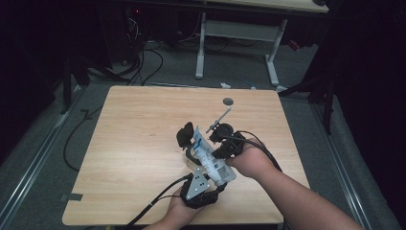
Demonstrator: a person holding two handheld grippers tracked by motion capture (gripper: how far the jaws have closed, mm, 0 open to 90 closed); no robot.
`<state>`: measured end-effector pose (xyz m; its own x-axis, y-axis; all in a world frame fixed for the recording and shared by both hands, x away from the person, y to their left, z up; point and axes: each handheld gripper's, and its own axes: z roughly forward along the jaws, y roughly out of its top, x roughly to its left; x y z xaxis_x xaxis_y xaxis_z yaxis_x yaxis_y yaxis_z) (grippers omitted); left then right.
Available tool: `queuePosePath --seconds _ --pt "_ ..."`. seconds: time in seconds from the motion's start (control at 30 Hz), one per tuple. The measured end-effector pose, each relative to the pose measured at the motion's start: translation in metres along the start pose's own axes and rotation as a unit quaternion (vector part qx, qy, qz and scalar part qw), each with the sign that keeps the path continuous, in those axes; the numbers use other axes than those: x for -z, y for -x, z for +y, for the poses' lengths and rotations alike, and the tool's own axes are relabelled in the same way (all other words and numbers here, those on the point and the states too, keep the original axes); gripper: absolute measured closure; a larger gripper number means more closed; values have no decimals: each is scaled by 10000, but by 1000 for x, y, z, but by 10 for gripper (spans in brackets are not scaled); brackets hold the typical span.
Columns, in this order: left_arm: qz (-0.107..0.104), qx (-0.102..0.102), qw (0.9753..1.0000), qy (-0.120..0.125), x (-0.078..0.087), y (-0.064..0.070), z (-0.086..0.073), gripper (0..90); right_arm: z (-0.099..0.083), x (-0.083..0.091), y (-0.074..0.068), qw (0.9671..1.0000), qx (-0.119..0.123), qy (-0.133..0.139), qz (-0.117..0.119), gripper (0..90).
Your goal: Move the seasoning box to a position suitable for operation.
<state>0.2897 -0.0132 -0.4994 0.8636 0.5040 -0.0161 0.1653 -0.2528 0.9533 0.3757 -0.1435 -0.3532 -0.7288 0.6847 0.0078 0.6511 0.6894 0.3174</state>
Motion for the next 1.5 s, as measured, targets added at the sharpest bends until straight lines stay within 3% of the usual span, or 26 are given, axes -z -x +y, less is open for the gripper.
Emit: queuePosePath --seconds 1.07,1.27,1.5 --pt "-76 -81 9999 131 -2 -4 11 510 6 6 4 9999 2 26 -131 899" --pt "-82 -212 9997 65 -5 -6 14 510 6 7 6 9999 -43 7 -131 899" --pt "-133 -154 9998 89 -5 -9 14 511 9 7 8 9999 -1 3 -114 900"
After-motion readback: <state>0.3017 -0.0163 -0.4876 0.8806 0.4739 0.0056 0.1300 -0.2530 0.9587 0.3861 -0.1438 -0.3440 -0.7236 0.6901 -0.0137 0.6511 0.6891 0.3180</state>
